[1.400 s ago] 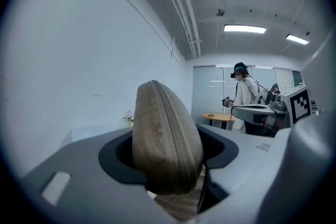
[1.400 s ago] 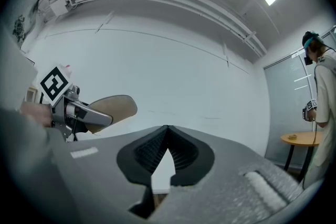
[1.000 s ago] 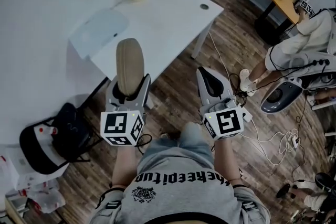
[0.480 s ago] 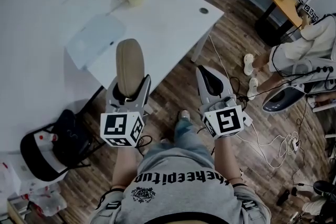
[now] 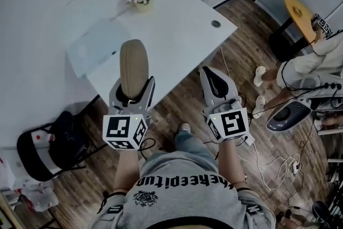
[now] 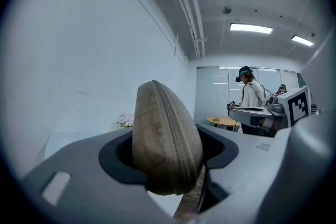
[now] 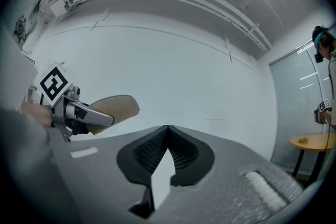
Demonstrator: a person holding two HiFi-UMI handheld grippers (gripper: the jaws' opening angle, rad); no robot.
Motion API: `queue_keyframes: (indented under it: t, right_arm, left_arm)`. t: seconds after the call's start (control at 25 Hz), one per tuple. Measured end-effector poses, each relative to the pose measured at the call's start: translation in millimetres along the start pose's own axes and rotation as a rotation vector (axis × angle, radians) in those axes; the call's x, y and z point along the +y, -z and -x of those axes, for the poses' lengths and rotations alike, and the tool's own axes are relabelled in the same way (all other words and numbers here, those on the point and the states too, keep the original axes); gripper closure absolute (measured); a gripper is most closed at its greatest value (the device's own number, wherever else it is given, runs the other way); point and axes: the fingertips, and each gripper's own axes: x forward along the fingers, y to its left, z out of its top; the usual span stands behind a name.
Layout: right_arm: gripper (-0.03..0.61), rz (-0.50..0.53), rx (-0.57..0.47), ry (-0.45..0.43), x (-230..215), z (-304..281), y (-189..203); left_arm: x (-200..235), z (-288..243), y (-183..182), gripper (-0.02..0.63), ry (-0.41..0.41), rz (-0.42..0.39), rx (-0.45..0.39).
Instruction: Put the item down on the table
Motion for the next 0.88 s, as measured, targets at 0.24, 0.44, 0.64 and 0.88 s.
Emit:
queue_keyframes:
  t: [0.24, 0.44, 0.64, 0.88]
  right_arm:
    - [0.578, -0.005, -0.015, -0.058, -33.3, -27.2, 1.5]
    - [0.578, -0.008, -0.029, -0.106, -56.0, -43.6, 5.2]
    - [0.578, -0.018, -0.038, -0.144, -74.3, -53.9, 11.4]
    - [0.578, -0.054, -0.04, -0.176, -82.7, -67.4, 19.4]
  left_arm:
    - [-3.1, -33.4, -9.5, 0.314, -0.057, -0.001, -0.015]
    - [-9.3, -54.6, -11.1, 0.314, -0.103, -0.006, -0.022]
    - [-17.2, -70.9, -11.9, 0.314, -0.134, -0.008, -0.026]
    - [-18.7, -81.7, -5.9, 0.314, -0.16, -0.019, 0.0]
